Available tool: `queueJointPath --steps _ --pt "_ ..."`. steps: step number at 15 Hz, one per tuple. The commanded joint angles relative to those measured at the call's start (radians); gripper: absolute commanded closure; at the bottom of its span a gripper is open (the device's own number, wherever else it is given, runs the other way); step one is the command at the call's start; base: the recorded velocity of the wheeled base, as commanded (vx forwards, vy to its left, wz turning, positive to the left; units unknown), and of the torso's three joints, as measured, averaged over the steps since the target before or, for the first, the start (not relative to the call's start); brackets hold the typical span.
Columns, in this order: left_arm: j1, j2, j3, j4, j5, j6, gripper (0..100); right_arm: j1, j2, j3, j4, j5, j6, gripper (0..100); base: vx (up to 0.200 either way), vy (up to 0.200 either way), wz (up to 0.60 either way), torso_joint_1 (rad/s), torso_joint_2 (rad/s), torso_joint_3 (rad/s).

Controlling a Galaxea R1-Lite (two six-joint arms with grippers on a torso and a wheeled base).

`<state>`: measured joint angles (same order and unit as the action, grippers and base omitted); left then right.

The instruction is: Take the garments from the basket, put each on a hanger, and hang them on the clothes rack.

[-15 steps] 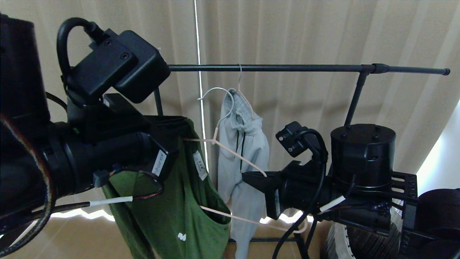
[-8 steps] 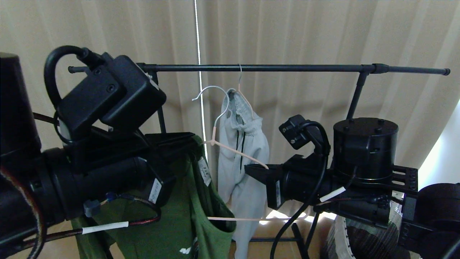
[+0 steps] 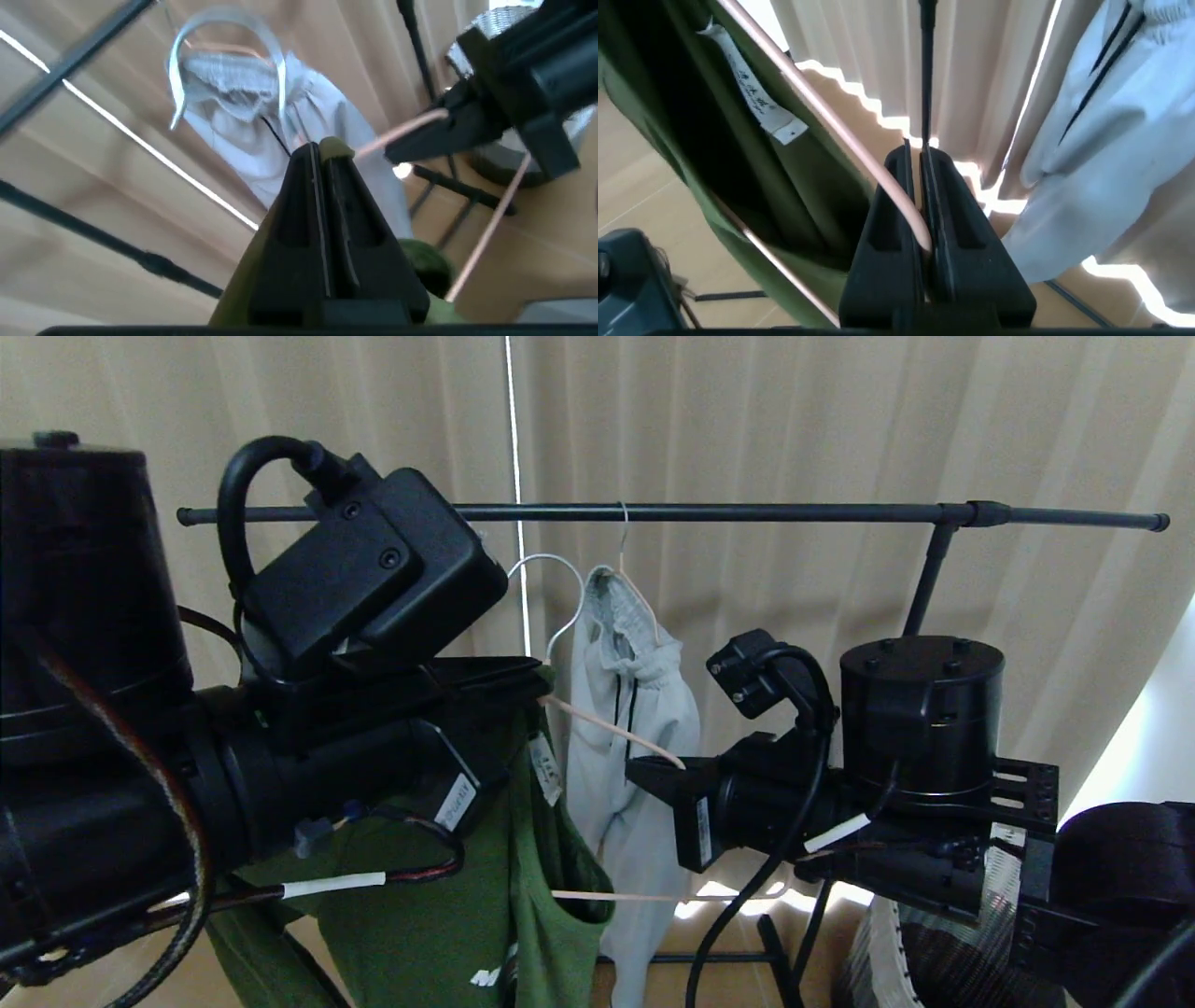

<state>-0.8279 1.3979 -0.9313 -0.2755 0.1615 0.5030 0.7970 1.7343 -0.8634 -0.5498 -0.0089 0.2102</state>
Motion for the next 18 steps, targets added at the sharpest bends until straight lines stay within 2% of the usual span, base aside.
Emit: queueJointPath --steps 1,4,8,9,12,15,16,18 --pt "0.018 0.015 -0.001 -0.001 0.000 0.014 100 -0.030 0.013 -0.020 0.004 -0.009 -0.002 100 0.000 0.000 0.00 0.000 0.00 0.000" --pt "0.026 0.013 0.005 -0.001 0.001 0.034 100 -0.073 0.011 -0.051 0.004 -0.036 -0.003 100 0.000 0.000 0.00 0.000 0.00 0.000" --pt "0.032 0.015 0.020 -0.001 0.001 0.043 100 -0.085 -0.010 -0.055 0.001 -0.055 -0.002 100 0.000 0.000 0.00 0.000 0.00 0.000" --pt "0.032 0.013 0.023 -0.002 0.001 0.042 0 -0.084 -0.019 -0.052 -0.004 -0.062 -0.002 100 0.000 0.000 0.00 0.000 0.00 0.000" --pt "0.027 -0.005 0.043 -0.004 0.000 0.045 0 -0.085 -0.051 -0.046 -0.004 -0.066 -0.005 100 0.000 0.000 0.00 0.000 0.00 0.000" --pt "0.027 -0.053 0.111 -0.037 0.000 0.045 0 -0.113 -0.082 -0.020 -0.004 -0.071 -0.009 100 0.000 0.000 0.00 0.000 0.00 0.000" --pt "0.032 -0.094 0.169 -0.091 0.000 0.046 0 -0.137 -0.121 0.020 -0.002 -0.071 -0.048 100 0.000 0.000 0.00 0.000 0.00 0.000" --pt "0.032 -0.126 0.209 -0.148 0.000 0.065 0 -0.180 -0.156 0.066 -0.007 -0.071 -0.109 100 0.000 0.000 0.00 0.000 0.00 0.000"
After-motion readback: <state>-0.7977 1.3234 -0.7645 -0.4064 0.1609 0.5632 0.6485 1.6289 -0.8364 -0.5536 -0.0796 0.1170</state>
